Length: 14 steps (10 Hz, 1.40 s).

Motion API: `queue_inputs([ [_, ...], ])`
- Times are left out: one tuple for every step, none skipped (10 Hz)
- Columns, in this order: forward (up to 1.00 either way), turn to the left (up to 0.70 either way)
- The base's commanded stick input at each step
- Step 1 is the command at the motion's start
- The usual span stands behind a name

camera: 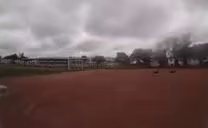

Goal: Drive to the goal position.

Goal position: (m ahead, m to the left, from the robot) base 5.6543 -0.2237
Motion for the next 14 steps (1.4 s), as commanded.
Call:
queue_inputs([
  [0.7,0.0],
  [0.7,0.0],
  [0.7,0.0],
  [0.7,0.0],
  [0.7,0.0],
  [0.7,0.0],
  [0.7,0.0],
  [0.7,0.0],
  [0.7,0.0],
  [0.7,0.0],
  [0.7,0.0],
  [0.7,0.0],
  [0.7,0.0],
  [0.7,0.0],
])
